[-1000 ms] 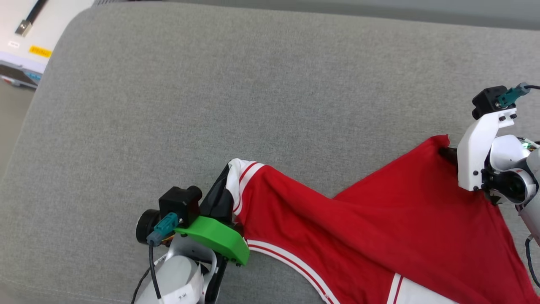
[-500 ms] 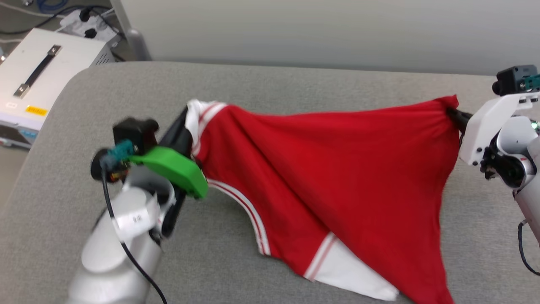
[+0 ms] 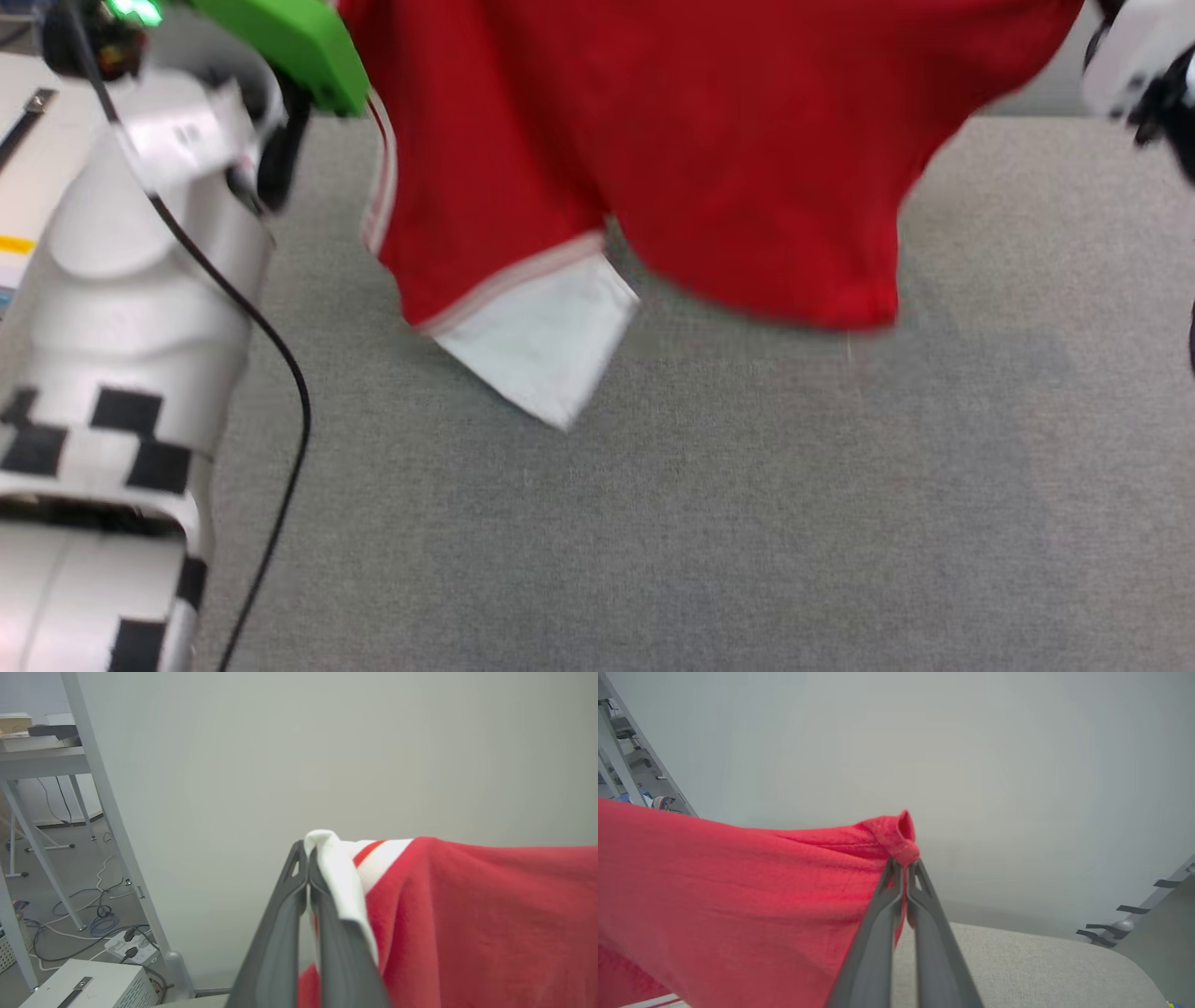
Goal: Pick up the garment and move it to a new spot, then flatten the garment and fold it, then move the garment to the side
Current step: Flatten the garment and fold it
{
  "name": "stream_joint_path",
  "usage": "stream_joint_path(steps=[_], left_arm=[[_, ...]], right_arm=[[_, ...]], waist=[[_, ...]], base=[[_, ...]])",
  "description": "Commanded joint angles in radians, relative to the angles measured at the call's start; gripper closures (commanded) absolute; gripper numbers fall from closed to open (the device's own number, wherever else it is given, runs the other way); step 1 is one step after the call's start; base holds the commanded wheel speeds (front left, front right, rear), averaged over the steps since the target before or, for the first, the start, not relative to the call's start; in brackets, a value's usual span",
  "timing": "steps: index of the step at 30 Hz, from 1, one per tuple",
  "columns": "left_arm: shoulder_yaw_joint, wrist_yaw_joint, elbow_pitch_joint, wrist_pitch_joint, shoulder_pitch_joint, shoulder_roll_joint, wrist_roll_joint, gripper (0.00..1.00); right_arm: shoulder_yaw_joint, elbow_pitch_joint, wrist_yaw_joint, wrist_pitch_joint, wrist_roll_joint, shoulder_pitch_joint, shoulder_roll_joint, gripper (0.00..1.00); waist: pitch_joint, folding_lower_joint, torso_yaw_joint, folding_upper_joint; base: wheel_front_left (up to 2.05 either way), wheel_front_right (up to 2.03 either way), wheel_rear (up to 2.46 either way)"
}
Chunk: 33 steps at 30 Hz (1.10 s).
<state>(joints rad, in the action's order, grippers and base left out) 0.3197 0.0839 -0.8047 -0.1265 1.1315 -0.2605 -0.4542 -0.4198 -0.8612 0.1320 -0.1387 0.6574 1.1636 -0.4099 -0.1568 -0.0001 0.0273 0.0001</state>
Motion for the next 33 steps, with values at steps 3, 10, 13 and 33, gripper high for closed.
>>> stream_joint_path(steps=[3, 10, 13, 33], left_arm=[[-0.008, -0.006, -0.064, -0.029, 0.140, -0.031, 0.028, 1.00], [-0.001, -0.001, -0.156, -0.084, 0.428, -0.049, 0.063, 1.00], [0.009, 0.003, -0.179, -0.097, 0.508, -0.047, 0.076, 1.00], [0.011, 0.045, -0.380, -0.131, 0.408, 0.023, -0.020, 1.00]], right_arm=[[0.024, -0.029, -0.001, 0.041, -0.036, 0.117, -0.003, 1.00], [0.058, -0.084, -0.001, 0.098, -0.102, 0.370, -0.001, 1.00], [0.067, -0.103, -0.001, 0.114, -0.114, 0.440, 0.005, 1.00], [-0.062, -0.175, -0.001, 0.186, -0.026, 0.365, 0.069, 1.00]], waist=[[-0.116, 0.0001, -0.026, -0.0001], [-0.284, 0.0001, -0.041, -0.0001], [-0.346, 0.0001, -0.041, -0.0001], [-0.451, 0.0001, -0.018, -0.0001]], base=[[0.00, 0.00, 0.00], [0.00, 0.00, 0.00], [0.00, 0.00, 0.00], [0.00, 0.00, 0.00]])
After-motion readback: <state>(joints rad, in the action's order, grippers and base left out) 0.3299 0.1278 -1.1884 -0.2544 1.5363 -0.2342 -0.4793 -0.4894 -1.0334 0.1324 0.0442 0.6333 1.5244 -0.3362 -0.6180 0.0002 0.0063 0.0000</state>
